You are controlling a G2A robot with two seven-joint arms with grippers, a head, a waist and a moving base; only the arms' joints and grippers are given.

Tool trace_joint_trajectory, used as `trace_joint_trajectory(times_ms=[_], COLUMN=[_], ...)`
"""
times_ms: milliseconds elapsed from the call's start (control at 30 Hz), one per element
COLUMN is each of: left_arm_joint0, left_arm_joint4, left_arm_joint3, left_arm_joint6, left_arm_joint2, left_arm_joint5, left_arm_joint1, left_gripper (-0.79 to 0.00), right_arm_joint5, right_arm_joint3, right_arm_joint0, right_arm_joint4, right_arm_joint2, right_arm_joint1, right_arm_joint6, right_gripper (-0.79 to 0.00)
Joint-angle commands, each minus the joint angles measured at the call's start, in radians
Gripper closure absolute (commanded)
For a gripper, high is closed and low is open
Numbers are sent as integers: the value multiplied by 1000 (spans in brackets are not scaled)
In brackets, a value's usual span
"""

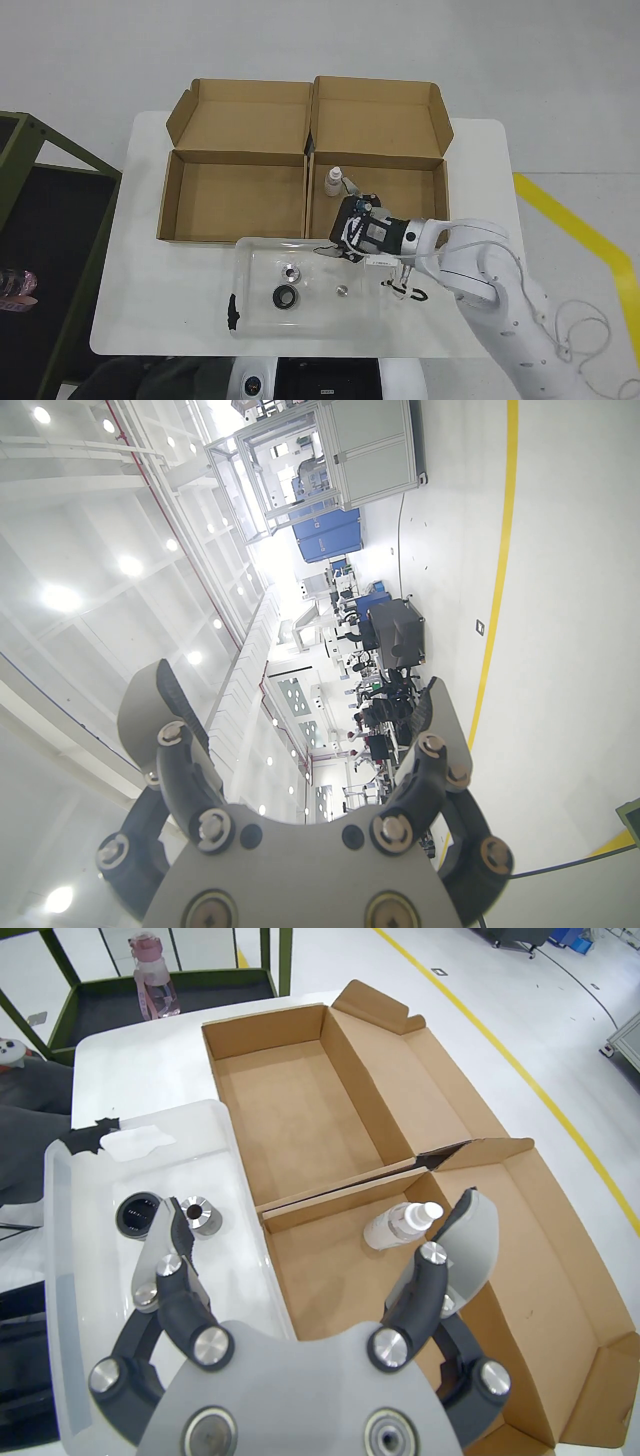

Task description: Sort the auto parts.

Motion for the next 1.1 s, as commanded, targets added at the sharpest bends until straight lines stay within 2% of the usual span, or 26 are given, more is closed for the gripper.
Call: trace_joint_trajectory(times_ms=[0, 467, 700, 1067], left_arm_joint0=[0, 0, 0, 0], left_arm_joint4=[0, 0, 0, 0], left_arm_joint3=[0, 0, 0, 0], left_arm_joint6=[0, 0, 0, 0], left_arm_joint2=[0, 0, 0, 0], left_arm_joint5=[0, 0, 0, 0], left_arm_joint1=[0, 0, 0, 0], left_gripper=[-785, -785, -785, -785], right_arm_joint5=[-13, -132, -167, -159], right_arm_joint3=[-19, -87, -71, -38], right_arm_joint0=[-28, -167, -157, -114], right_arm_joint4=[-20, -234, -264, -266], right_arm_joint2=[0, -61, -111, -192], right_arm_joint1=[4, 32, 36, 33], right_arm_joint6=[-3, -3, 84, 240], right_gripper=[-785, -785, -785, -785])
